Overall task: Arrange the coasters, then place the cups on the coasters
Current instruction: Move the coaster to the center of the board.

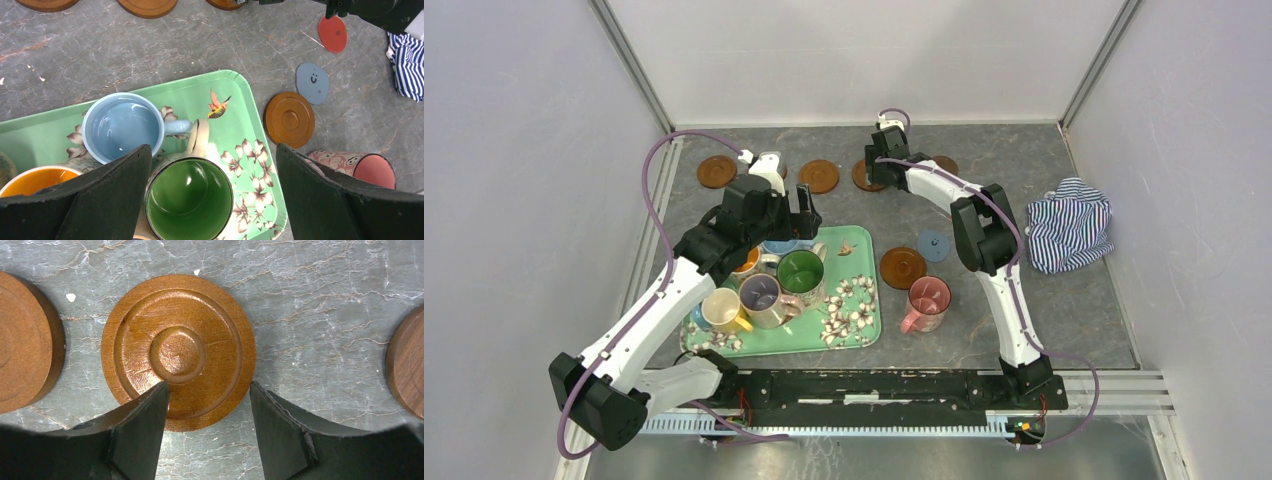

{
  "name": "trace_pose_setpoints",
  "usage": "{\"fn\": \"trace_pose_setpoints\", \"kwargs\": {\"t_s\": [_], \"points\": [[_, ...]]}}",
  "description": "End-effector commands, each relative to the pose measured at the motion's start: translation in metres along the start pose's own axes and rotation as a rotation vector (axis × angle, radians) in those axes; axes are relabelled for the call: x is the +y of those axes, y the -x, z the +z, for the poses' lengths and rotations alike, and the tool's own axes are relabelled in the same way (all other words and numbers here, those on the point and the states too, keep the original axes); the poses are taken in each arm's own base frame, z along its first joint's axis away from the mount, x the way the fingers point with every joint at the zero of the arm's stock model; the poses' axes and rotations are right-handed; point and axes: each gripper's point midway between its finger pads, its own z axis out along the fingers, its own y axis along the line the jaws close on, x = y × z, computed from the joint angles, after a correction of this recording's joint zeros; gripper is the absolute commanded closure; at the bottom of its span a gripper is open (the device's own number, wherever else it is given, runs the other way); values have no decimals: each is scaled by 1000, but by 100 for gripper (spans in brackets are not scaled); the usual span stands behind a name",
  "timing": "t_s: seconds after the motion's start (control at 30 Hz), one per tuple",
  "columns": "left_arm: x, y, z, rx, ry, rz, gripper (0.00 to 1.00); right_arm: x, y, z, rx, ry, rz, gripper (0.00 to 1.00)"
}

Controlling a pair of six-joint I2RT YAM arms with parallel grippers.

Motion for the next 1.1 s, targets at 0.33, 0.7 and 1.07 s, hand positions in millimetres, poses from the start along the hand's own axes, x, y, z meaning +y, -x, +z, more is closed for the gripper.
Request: {"fn": "trace_pose_setpoints", "kwargs": {"t_s": [0.33,0.7,1.07], "points": [[-5,24,-8,-62,-13,45,0,20,66,-34,-127,87,9,19],[-10,33,-13,-77,-33,48,0,-5,89,-110,-191,52,-21,8],[-11,27,-14,-62,-47,46,0,-47,14,-173,-121,12,-37,3]]}}
